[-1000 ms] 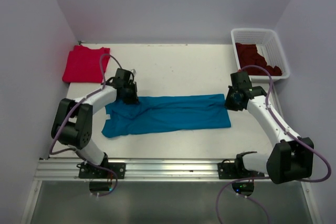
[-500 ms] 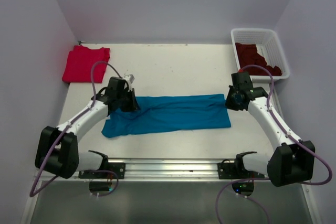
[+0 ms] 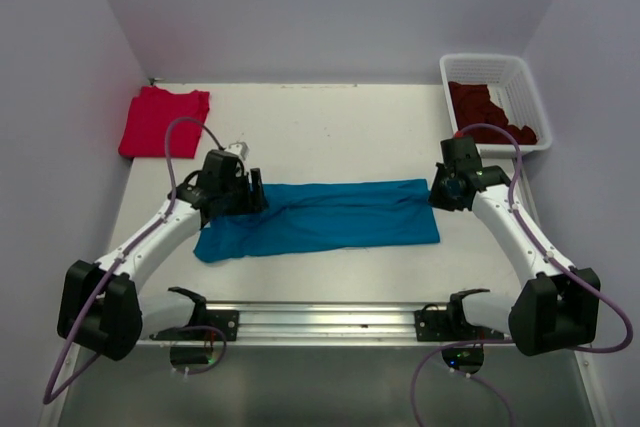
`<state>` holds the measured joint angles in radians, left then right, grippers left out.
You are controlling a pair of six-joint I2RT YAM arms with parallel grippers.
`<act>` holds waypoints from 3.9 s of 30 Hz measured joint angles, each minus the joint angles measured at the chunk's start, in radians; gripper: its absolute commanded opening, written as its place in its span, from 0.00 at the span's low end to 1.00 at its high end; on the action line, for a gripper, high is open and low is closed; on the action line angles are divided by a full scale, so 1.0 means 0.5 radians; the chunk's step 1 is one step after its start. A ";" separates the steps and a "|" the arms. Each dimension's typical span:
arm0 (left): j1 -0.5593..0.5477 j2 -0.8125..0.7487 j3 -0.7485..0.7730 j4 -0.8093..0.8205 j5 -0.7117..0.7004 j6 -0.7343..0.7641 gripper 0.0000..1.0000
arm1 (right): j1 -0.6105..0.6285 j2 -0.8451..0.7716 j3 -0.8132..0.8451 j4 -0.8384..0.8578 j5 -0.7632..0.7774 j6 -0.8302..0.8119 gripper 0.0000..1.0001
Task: Fold and stack the t-shirts
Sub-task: Fold the tshirt
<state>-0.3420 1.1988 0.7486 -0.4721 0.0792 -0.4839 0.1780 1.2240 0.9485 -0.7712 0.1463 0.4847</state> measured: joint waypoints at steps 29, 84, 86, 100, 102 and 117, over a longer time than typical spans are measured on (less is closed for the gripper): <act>-0.037 0.071 -0.005 0.002 0.100 0.025 0.06 | 0.001 -0.001 0.000 -0.005 0.037 -0.014 0.00; -0.219 0.803 0.290 -0.082 -0.278 -0.111 0.00 | 0.002 -0.066 0.000 -0.030 0.047 -0.016 0.00; -0.219 0.781 0.281 -0.084 -0.280 -0.112 0.00 | 0.002 -0.066 0.000 -0.029 0.047 -0.016 0.00; -0.220 0.217 0.243 -0.317 -0.376 -0.210 0.00 | 0.002 -0.066 0.000 -0.029 0.045 -0.016 0.00; -0.220 0.170 0.220 -0.397 -0.382 -0.227 0.00 | 0.002 -0.067 0.000 -0.030 0.044 -0.018 0.00; -0.220 -0.516 0.069 -0.972 -0.414 -0.591 0.25 | 0.002 -0.090 0.000 -0.026 -0.006 -0.029 0.00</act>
<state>-0.4519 0.9409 0.7830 -0.9581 -0.1276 -0.7795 0.1787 1.1790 0.9485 -0.7841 0.1432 0.4702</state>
